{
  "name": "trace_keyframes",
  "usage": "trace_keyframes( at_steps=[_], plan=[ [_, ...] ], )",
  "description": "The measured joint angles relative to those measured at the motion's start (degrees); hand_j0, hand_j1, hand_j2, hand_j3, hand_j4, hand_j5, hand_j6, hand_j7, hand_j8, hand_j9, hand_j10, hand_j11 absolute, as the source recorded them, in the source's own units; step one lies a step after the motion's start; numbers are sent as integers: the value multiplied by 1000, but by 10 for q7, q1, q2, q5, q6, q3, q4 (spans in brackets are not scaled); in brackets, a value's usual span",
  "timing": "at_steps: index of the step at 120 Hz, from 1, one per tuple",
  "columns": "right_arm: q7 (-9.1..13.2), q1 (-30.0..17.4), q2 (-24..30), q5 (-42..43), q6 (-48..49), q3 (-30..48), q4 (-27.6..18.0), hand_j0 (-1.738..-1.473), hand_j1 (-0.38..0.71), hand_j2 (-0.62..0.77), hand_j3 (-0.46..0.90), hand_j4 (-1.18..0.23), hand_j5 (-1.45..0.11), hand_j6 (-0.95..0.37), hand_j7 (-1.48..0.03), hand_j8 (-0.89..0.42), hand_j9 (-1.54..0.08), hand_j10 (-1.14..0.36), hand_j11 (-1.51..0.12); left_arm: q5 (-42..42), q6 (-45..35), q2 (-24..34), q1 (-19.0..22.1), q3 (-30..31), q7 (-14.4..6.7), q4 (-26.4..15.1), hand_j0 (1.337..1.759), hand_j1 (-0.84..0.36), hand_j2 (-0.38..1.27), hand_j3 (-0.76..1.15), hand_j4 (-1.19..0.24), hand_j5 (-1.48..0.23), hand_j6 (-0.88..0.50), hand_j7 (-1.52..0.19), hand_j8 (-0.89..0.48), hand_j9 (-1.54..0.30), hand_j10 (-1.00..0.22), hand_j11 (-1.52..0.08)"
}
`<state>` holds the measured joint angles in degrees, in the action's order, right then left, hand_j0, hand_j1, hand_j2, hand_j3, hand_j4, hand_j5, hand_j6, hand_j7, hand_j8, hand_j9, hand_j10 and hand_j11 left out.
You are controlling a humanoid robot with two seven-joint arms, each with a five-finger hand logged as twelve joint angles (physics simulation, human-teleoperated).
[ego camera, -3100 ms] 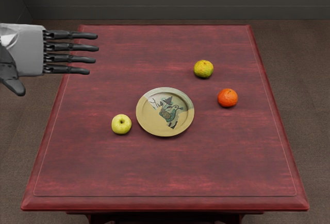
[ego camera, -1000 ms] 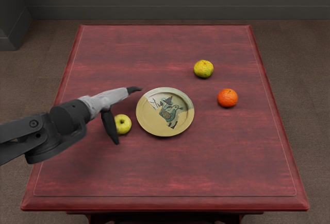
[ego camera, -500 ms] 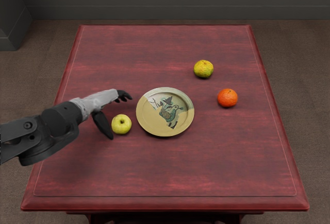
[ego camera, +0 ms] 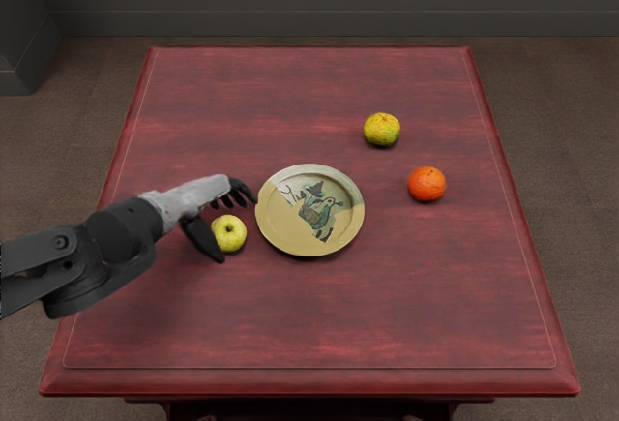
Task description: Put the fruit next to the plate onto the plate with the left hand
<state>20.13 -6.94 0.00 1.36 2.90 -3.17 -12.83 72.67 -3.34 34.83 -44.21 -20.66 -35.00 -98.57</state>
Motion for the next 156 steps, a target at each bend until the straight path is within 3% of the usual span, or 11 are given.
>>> trace_keyframes(
  at_steps=[62,71,79,81,83,102,110,121,122,137,156],
  plan=[
    [0,0,0,0,0,2,0,-1658,-349,0,0,0,0,1,0,0,0,0,0,2,0,-11,1,4,0,9,1658,-163,89,0,-431,-559,-431,-557,-431,-557,-430,-557],
    [0,0,0,-1,0,2,1,-1658,-349,0,0,0,0,0,0,0,0,0,0,4,-2,-14,7,4,2,16,1658,-174,90,0,-211,-899,-439,-568,-439,-568,-439,-568],
    [0,0,0,-1,0,3,4,-1658,-349,0,0,0,0,0,0,0,0,0,0,5,-2,-17,9,5,1,20,1658,-199,95,0,-217,-989,-467,-593,-462,-588,-384,-689],
    [0,0,0,-1,0,3,4,-1658,-349,0,0,0,0,0,0,0,0,0,0,4,-2,-17,9,5,2,21,1658,-198,97,0,-200,-1027,-469,-603,-459,-593,-436,-550],
    [0,0,0,-1,0,3,5,-1658,-349,0,0,0,0,0,0,0,0,0,0,5,-3,-16,9,4,2,21,1657,-199,97,0,-197,-1050,-478,-606,-461,-586,-388,-706],
    [0,1,0,-2,0,3,6,-1658,-349,0,0,0,0,0,0,0,0,0,0,3,-4,-12,13,4,11,22,1655,-246,108,0,-391,-894,-484,-699,-471,-539,-365,-784],
    [0,1,0,-2,0,3,7,-1658,-349,0,0,0,0,0,0,0,0,0,0,3,-5,-13,16,2,10,22,1653,-275,141,0,-527,-895,-446,-772,-353,-733,-300,-898],
    [0,1,0,-2,0,3,7,-1658,-349,0,0,0,0,0,0,0,0,0,0,0,-4,-12,17,0,7,18,1652,-318,257,0,-607,-947,-386,-879,-344,-713,-297,-867],
    [0,1,0,-2,0,3,7,-1658,-349,0,0,0,0,0,0,0,0,0,0,0,-4,-12,17,0,6,17,1652,-323,268,0,-606,-952,-380,-887,-404,-542,-278,-920],
    [0,1,0,-2,0,3,7,-1658,-349,0,0,0,0,0,0,0,0,0,0,-5,-2,-10,17,-6,2,-4,1652,-380,382,0,-599,-1049,-311,-1008,-391,-844,-539,-1006],
    [0,1,0,-3,0,3,7,-1658,-349,0,0,0,0,0,0,0,0,0,0,-10,-1,-1,17,-12,1,-14,1650,-406,434,0,-536,-1140,-256,-1106,-292,-1031,-533,-1100]
  ],
)
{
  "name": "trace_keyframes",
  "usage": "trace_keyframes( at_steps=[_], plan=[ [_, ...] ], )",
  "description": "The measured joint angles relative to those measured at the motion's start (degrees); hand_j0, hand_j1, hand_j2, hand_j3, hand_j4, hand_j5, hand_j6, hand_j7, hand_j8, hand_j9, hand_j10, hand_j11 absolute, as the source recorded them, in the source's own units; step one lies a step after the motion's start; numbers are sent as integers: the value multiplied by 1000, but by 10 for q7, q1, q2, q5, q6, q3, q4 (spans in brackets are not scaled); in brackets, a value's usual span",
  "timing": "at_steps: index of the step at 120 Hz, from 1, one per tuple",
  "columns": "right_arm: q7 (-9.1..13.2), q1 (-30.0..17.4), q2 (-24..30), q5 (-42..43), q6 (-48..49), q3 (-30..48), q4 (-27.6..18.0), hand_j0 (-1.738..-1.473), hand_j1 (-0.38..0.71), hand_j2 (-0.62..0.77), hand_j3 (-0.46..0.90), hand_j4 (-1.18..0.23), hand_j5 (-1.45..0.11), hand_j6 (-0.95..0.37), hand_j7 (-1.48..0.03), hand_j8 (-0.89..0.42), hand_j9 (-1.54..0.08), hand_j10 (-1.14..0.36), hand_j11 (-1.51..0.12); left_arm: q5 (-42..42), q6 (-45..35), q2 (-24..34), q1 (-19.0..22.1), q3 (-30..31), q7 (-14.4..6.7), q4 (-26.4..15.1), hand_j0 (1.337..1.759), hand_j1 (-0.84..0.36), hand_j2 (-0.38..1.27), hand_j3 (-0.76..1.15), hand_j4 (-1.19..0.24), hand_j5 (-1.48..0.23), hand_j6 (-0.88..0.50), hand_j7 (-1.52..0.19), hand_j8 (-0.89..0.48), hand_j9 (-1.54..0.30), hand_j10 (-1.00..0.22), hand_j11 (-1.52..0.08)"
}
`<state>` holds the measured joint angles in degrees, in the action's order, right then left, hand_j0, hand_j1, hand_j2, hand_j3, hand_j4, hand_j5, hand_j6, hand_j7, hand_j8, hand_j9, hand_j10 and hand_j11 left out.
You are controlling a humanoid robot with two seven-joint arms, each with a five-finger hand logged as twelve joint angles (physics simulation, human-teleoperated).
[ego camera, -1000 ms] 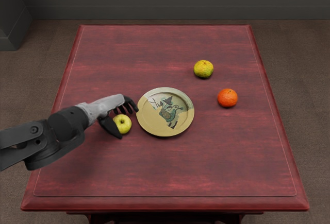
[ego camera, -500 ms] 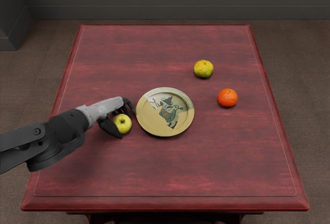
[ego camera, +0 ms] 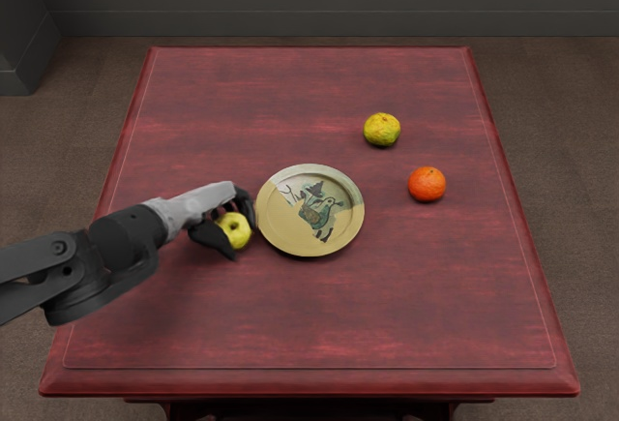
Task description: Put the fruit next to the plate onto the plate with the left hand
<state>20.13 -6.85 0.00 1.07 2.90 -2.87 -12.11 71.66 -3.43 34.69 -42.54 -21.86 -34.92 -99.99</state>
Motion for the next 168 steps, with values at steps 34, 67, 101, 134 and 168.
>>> trace_keyframes(
  at_steps=[34,67,101,134,168],
  plan=[
    [0,0,0,-1,0,1,1,-1658,-349,0,0,0,0,0,0,0,0,0,0,-6,0,11,-8,-28,0,-4,1649,-364,451,0,-586,-1202,-280,-1178,-252,-1151,-572,-1159],
    [0,1,0,-1,0,1,1,-1658,-349,0,0,0,0,1,0,1,0,1,0,-11,7,6,-37,-59,-1,-4,1652,-362,582,0,-760,-1226,-324,-1172,-337,-1155,-723,-1158],
    [0,1,0,-1,0,0,3,-1658,-349,0,0,0,0,1,0,1,0,1,0,-29,24,-24,-66,-73,-1,-4,1651,-392,678,0,-801,-1250,-335,-1165,-371,-1161,-816,-1165],
    [0,1,0,-1,0,0,4,-1658,-349,0,0,0,0,1,0,1,0,1,0,-68,39,-44,-97,-74,-1,-4,1653,-333,603,0,-825,-1229,-374,-1165,-407,-1151,-858,-1152],
    [0,1,0,-1,0,0,4,-1658,-349,0,0,0,0,0,0,0,0,0,0,-77,44,-101,-97,-70,-1,1,1654,-319,592,0,-831,-1224,-390,-1159,-413,-1153,-864,-1156]
  ],
)
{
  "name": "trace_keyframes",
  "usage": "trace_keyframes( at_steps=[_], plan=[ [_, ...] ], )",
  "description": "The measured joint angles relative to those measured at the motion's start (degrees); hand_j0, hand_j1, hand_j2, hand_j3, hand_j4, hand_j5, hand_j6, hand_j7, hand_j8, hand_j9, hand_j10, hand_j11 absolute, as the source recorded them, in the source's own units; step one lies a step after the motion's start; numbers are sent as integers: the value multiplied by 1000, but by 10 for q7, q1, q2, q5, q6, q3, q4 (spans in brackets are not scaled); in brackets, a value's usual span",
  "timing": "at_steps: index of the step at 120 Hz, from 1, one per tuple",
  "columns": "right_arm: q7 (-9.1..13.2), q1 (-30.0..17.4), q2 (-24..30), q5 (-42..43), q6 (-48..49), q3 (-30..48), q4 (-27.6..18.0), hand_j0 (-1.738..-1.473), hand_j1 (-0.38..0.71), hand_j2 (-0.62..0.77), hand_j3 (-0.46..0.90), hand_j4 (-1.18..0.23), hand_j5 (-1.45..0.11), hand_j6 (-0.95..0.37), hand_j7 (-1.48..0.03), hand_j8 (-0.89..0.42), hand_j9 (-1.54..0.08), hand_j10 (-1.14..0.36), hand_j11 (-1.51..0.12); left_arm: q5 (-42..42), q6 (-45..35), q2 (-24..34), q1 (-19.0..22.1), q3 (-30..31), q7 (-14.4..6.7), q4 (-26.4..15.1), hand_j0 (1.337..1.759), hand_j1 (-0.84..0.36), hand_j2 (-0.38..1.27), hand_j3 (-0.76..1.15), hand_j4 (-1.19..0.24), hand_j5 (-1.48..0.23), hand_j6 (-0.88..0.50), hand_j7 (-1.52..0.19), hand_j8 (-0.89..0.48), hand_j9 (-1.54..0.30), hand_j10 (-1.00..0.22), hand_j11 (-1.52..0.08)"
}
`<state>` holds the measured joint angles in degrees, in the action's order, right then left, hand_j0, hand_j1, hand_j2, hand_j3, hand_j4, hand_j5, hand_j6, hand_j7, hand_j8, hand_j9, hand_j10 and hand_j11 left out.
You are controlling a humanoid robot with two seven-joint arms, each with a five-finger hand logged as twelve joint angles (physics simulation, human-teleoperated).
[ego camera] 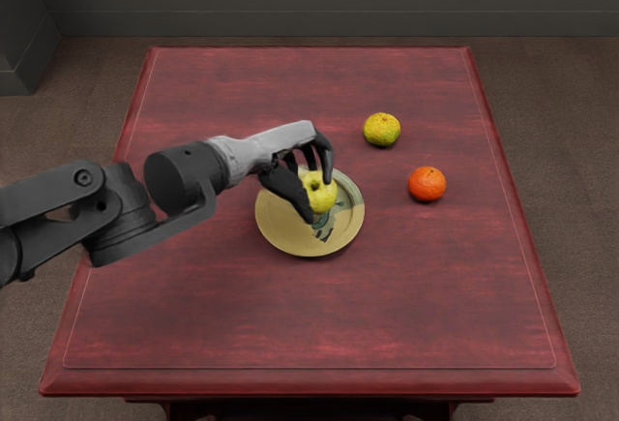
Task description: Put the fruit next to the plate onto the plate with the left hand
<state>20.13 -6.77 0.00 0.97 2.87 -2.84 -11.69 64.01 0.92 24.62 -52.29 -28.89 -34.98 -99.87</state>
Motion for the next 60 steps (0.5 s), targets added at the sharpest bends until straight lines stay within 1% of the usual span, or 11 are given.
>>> trace_keyframes(
  at_steps=[16,34,36,40,41,42,44,45,47,54,60],
  plan=[
    [0,0,0,0,0,0,0,-1658,-349,0,0,0,0,0,0,0,0,0,0,3,7,-30,-5,4,0,32,1654,-316,589,0,-833,-1222,-390,-1158,-416,-1152,-863,-1156],
    [0,2,0,0,0,0,0,-1658,-349,0,0,0,0,0,0,0,0,0,0,7,11,-39,-5,4,0,80,1654,-287,535,0,-835,-1218,-407,-1159,-423,-1152,-865,-1155],
    [0,2,0,0,0,0,0,-1658,-349,0,0,0,0,1,0,1,0,0,0,7,11,-42,-5,4,0,85,1654,-294,584,0,-838,-1212,-410,-1156,-434,-1151,-865,-1154],
    [0,3,0,0,0,0,0,-1658,-349,0,0,0,0,0,0,0,0,0,0,8,11,-45,-5,4,0,94,1655,-301,594,0,-839,-1209,-425,-1157,-429,-1151,-865,-1154],
    [0,3,0,0,0,0,0,-1658,-349,0,0,0,0,0,0,0,0,0,0,8,11,-46,-5,4,0,96,1655,-307,679,0,-840,-1207,-422,-1157,-426,-1151,-866,-1154],
    [0,3,0,0,0,0,0,-1658,-349,0,0,0,0,0,0,0,0,0,0,8,11,-45,-5,4,0,98,1655,-323,658,0,-840,-1208,-425,-1157,-427,-1150,-866,-1153],
    [0,3,0,0,0,0,0,-1658,-349,0,0,0,0,0,0,0,0,0,0,8,11,-46,-5,4,0,101,1655,-329,671,0,-841,-1205,-431,-1158,-430,-1150,-866,-1152],
    [0,3,0,0,0,0,0,-1658,-349,0,0,0,0,0,0,0,0,0,0,8,11,-46,-5,5,0,103,1655,-343,745,0,-842,-1203,-435,-1158,-429,-1149,-867,-1151],
    [0,3,0,0,0,0,0,-1658,-349,0,0,0,0,1,0,1,0,1,0,9,11,-48,-5,5,0,106,1655,-360,750,0,-845,-1197,-441,-1155,-452,-1148,-868,-1149],
    [0,3,0,0,0,0,0,-1658,-349,0,0,0,0,1,0,1,0,1,0,9,11,-59,-4,4,0,115,1656,-372,806,0,-834,-1169,-463,-1131,-463,-1126,-857,-1128],
    [0,4,0,-1,0,0,0,-1658,-349,0,0,0,0,0,0,0,0,0,0,8,11,-69,-5,0,0,120,1656,-319,677,0,-740,-1028,-450,-999,-449,-995,-758,-996]
  ],
)
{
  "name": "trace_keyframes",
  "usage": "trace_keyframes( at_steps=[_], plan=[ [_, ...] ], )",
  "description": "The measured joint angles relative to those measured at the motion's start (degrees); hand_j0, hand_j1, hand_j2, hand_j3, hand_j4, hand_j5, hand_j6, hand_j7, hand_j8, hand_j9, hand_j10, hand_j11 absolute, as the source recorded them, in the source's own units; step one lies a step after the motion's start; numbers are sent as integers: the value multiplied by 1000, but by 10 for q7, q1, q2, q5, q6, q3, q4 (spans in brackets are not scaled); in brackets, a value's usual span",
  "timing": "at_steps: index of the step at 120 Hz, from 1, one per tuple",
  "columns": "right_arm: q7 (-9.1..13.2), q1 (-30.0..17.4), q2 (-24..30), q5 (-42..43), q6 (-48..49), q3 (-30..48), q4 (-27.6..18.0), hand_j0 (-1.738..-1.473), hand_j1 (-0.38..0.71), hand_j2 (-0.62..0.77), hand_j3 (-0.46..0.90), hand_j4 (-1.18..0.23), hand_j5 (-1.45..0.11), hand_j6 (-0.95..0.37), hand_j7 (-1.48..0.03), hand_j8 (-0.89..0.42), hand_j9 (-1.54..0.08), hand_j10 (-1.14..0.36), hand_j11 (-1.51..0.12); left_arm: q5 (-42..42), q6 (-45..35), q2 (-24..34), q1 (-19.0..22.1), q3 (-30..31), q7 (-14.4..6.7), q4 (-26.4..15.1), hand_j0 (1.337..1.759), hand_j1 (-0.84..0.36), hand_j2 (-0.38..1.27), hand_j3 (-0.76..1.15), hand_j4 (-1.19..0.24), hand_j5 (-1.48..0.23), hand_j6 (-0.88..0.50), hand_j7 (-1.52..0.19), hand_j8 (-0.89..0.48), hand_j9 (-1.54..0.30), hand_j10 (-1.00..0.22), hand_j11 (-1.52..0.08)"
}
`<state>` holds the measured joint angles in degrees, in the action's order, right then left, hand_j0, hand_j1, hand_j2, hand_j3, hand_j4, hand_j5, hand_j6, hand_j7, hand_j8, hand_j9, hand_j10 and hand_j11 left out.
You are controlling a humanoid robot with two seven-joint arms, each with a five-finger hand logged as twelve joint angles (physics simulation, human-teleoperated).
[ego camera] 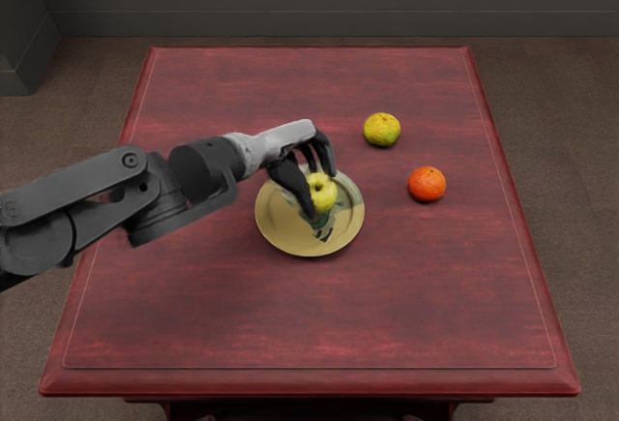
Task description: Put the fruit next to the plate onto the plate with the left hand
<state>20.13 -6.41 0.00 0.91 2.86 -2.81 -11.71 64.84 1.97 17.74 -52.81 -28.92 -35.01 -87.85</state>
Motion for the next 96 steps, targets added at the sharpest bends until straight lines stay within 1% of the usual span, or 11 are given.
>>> trace_keyframes(
  at_steps=[17,33,42,48,52,58,63,67,79,84,96],
  plan=[
    [0,1,0,0,0,0,0,-1658,-349,0,0,0,0,0,0,0,0,0,0,-2,-1,-3,0,-7,0,7,1657,-197,375,0,-547,-744,-402,-729,-402,-727,-556,-728],
    [0,1,0,0,0,0,0,-1658,-349,0,0,0,0,0,0,0,0,0,0,-4,-2,-6,1,-9,0,5,1658,-119,227,0,-439,-587,-363,-579,-363,-578,-443,-579],
    [0,1,0,0,0,0,0,-1658,-349,0,0,0,0,0,0,0,0,0,0,-20,-2,-34,5,-10,0,2,1658,-18,164,0,-340,-453,-288,-448,-288,-447,-343,-447],
    [0,1,0,0,0,0,0,-1658,-349,0,0,0,0,0,0,0,0,0,0,-95,-2,-36,-7,-10,0,-2,1658,59,130,0,-269,-359,-229,-355,-229,-354,-272,-354],
    [0,1,0,0,0,0,0,-1658,-349,0,0,0,0,0,0,0,0,0,0,-155,3,-22,-26,-10,0,-7,1658,100,111,0,-231,-307,-197,-304,-196,-303,-233,-303],
    [0,1,0,0,1,0,-1,-1658,-349,0,0,0,0,0,0,0,0,0,0,-245,34,24,-29,-20,0,-26,1658,151,87,0,-184,-244,-157,-241,-157,-241,-185,-241],
    [0,1,0,0,1,0,-2,-1658,-349,0,0,0,0,0,0,0,0,0,0,-316,89,79,-35,-33,0,-42,1658,185,72,0,-153,-202,-131,-200,-131,-200,-154,-200],
    [0,1,0,0,1,0,-3,-1658,-349,0,0,0,0,0,0,0,0,0,0,-370,139,101,-42,-40,0,-53,1658,208,62,0,-132,-174,-113,-172,-113,-172,-133,-172],
    [0,1,0,0,3,0,-5,-1658,-349,0,0,0,0,0,0,0,0,0,0,-548,255,193,-34,-52,0,-80,1658,258,39,0,-86,-112,-75,-111,-75,-111,-86,-111],
    [0,1,0,1,3,-1,-5,-1658,-349,0,0,0,0,0,0,0,0,0,0,-623,280,221,-30,-55,0,-86,1658,272,32,0,-72,-94,-63,-93,-63,-93,-72,-93],
    [0,1,0,1,5,-1,-7,-1658,-349,0,0,0,0,0,0,0,0,0,0,-780,311,270,4,-77,0,-94,1658,298,21,0,-48,-63,-42,-62,-42,-62,-48,-62]
  ],
)
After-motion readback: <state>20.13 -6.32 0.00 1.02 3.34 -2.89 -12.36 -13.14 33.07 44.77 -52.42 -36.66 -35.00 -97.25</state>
